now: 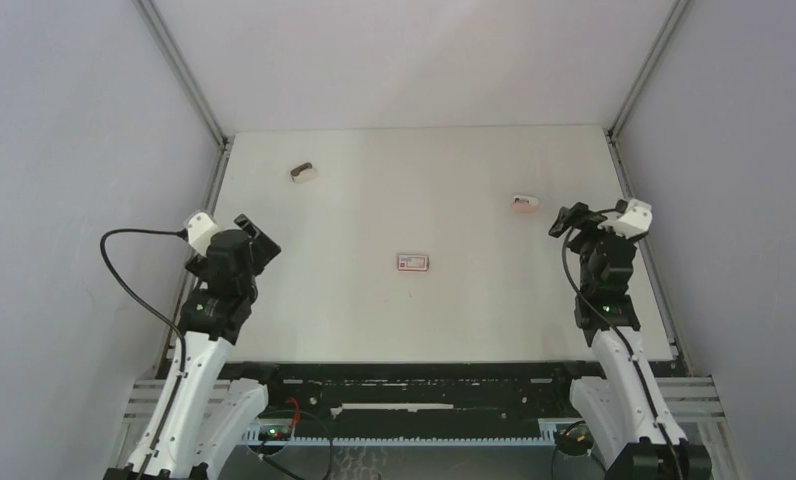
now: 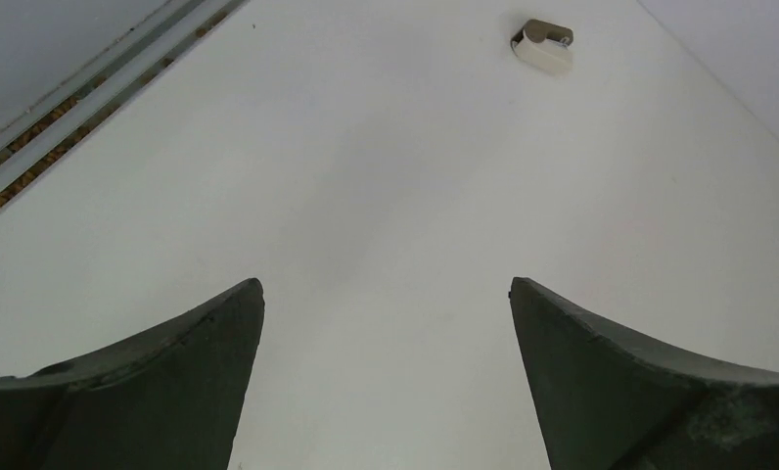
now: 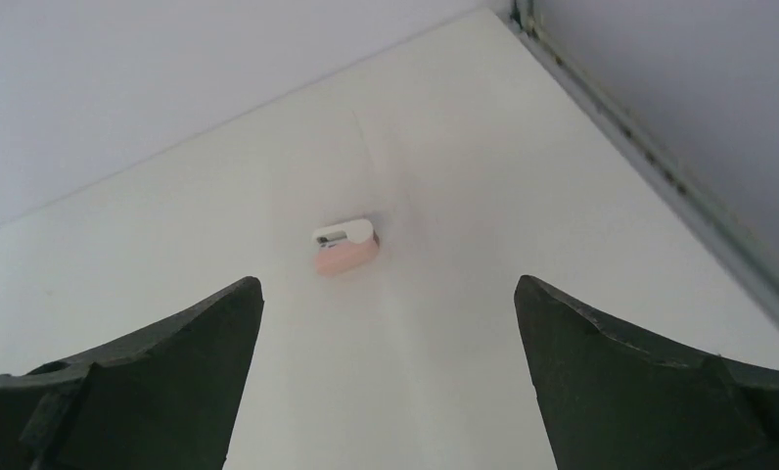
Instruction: Load the staples into the stapler
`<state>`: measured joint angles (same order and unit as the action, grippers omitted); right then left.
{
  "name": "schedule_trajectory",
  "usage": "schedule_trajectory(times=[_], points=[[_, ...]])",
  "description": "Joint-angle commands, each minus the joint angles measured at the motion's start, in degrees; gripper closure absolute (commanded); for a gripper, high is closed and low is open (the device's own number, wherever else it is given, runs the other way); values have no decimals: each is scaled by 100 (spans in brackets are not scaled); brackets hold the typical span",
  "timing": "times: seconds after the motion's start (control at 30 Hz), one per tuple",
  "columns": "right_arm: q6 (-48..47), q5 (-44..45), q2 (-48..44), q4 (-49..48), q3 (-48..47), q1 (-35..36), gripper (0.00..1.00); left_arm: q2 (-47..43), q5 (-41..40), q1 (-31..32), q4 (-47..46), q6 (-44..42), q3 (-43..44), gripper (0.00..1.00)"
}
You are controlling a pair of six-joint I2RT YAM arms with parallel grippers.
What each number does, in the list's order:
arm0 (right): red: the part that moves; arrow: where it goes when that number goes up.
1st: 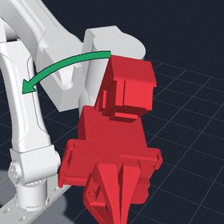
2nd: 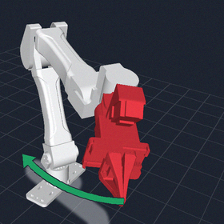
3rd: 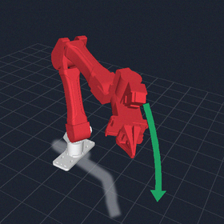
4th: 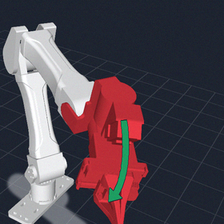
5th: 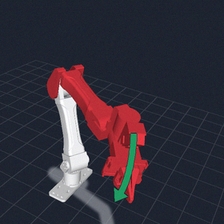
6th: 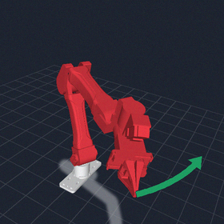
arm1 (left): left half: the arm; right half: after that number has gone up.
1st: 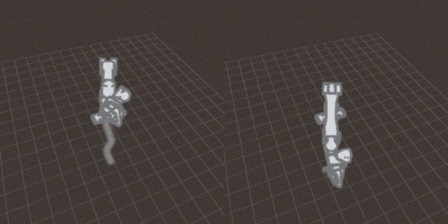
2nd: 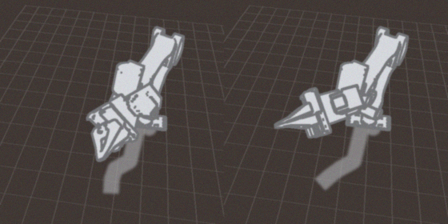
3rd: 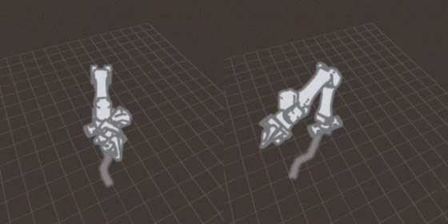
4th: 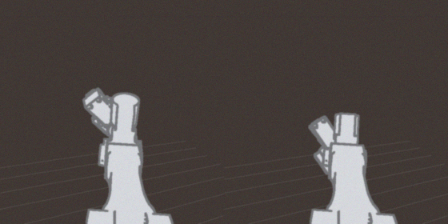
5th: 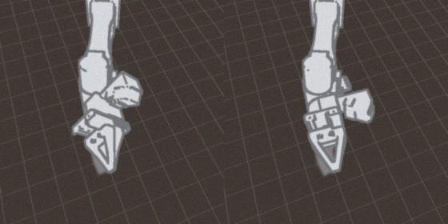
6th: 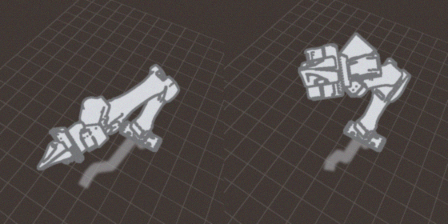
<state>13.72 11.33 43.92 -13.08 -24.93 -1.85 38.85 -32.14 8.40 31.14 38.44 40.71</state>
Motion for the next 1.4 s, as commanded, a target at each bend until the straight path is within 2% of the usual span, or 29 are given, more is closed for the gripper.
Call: schedule_trajectory(times=[0.0,0.1,0.2,0.4,0.47,0.6,0.73,0.9,1.07,1.37], points=[[1750,105,-622,1290,-26,-378,0,78,562,20,745,-55,923,0],[1721,-610,-952,1277,102,-697,0,158,1084,14,831,-622,1230,0],[1560,-998,-969,1260,111,-799,0,209,1455,15,494,-1278,1235,0],[1177,-2138,-815,1475,-108,-659,3,432,2308,7,105,-1678,1234,0],[990,-2064,-621,1780,-311,-429,5,419,2673,12,8,-1783,1139,0],[645,-1209,-44,2416,-849,424,7,160,2710,-68,-108,-1931,903,0],[531,-780,552,2432,-1139,930,7,-230,2955,-361,-161,-1984,773,0],[711,-700,1611,2427,-1785,786,11,-631,3134,-826,-326,-1892,479,0],[587,-472,2856,2719,-2738,530,13,-544,3397,-875,-268,-1875,472,0],[546,-1411,4635,2763,-3995,-135,10,-520,3214,-907,-273,-1875,409,0]])
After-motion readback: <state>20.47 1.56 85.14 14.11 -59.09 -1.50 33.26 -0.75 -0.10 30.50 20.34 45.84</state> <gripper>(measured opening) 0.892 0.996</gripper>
